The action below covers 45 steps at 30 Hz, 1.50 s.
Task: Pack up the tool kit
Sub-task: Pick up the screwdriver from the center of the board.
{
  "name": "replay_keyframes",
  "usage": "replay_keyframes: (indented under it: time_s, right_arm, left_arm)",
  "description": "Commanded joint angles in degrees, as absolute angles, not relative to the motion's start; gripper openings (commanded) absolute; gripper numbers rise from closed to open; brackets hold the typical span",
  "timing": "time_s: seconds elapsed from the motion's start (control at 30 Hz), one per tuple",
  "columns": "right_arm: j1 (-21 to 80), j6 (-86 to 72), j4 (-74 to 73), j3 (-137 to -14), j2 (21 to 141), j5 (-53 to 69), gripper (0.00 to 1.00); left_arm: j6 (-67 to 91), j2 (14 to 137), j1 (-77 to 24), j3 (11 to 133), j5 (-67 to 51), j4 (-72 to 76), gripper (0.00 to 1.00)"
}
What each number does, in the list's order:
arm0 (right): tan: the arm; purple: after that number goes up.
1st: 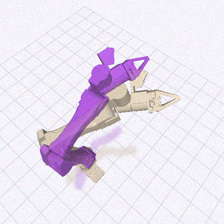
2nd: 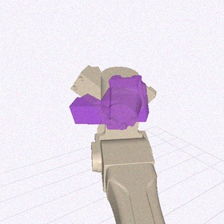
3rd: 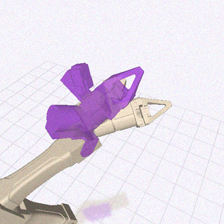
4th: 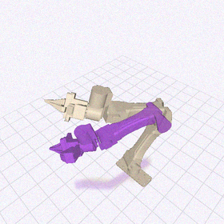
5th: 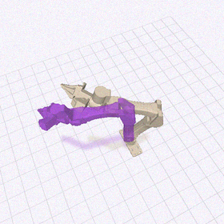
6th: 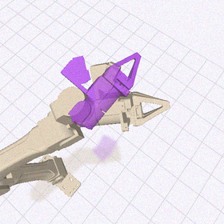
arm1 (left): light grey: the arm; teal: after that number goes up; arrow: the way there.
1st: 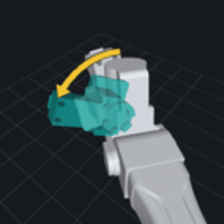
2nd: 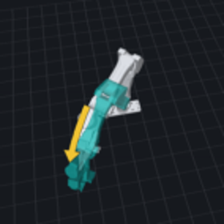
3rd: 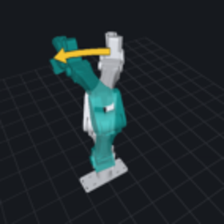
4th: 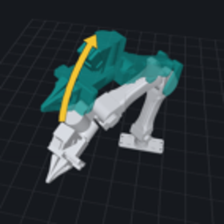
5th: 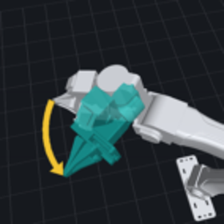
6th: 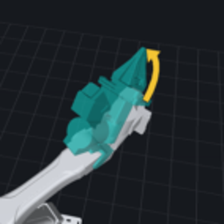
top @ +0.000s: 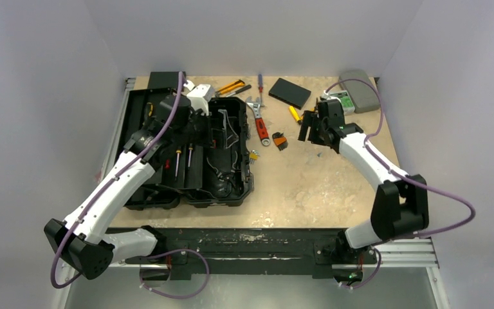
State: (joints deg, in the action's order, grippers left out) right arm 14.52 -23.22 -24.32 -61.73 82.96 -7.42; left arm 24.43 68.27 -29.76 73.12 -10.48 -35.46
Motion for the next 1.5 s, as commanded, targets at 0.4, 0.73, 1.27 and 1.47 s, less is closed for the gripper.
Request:
replay_keyframes:
  time_s: [0.4, 0.73, 1.27, 1.47]
  right_arm:
    - [14.7, -13.2, -30.2, -97.0, 116.1, -11.5, 0.62]
    - [14.5, -11.3, -35.4, -110.5, 130.3, -14.2, 0.53]
    - [13.2, -13.4, -33.8, -107.1, 128.5, -7.9, 0.00]
    - [13.3, -15.3, -29.5, -97.7, 117.3, -1.3, 0.00]
  left_arm:
    - [21.1, 68.0, -32.1, 69.3, -18.3, -22.3, 1.00]
    - [19.4, 70.7, -32.1, 70.4, -18.5, -20.4, 1.00]
    - [19.5, 73.0, -32.1, 72.0, -18.8, -21.4, 1.00]
    - [24.3, 72.9, -32.1, 71.9, -20.4, -20.2, 0.99]
